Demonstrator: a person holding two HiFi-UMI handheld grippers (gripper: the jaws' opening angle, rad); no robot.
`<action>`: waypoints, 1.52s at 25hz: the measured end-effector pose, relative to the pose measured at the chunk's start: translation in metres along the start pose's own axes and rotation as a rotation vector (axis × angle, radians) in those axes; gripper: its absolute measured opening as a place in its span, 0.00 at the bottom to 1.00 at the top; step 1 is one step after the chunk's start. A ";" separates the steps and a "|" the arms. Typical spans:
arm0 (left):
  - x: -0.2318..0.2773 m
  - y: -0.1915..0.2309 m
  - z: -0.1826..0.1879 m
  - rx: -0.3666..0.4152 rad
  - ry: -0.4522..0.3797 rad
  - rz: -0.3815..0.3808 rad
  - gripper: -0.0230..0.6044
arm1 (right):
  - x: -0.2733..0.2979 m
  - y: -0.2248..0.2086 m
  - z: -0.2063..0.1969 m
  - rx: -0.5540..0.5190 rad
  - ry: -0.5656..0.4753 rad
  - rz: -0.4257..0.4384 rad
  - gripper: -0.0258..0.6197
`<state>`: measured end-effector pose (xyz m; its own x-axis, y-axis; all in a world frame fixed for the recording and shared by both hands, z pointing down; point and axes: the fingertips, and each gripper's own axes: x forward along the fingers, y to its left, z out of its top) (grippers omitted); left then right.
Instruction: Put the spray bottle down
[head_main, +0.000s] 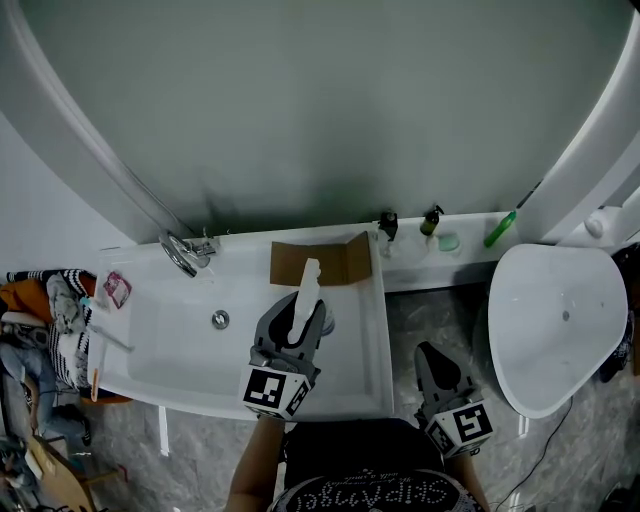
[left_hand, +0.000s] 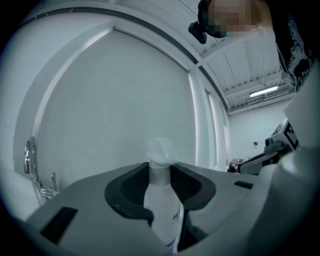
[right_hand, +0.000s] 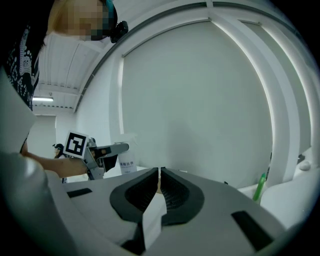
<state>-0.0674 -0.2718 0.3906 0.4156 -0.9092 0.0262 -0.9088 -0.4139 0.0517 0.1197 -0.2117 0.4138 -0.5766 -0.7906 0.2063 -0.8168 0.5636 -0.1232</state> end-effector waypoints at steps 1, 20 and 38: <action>0.003 0.002 -0.007 0.000 0.010 0.002 0.25 | 0.001 0.000 -0.002 0.000 0.006 0.001 0.08; 0.022 0.012 -0.063 0.014 0.023 0.015 0.25 | 0.024 -0.005 -0.002 0.007 0.025 0.020 0.08; 0.010 0.003 -0.070 0.002 0.017 -0.009 0.25 | 0.025 0.009 -0.003 0.014 0.028 0.044 0.08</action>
<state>-0.0638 -0.2788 0.4606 0.4247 -0.9044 0.0423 -0.9049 -0.4226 0.0497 0.0978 -0.2258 0.4208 -0.6111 -0.7581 0.2277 -0.7912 0.5938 -0.1463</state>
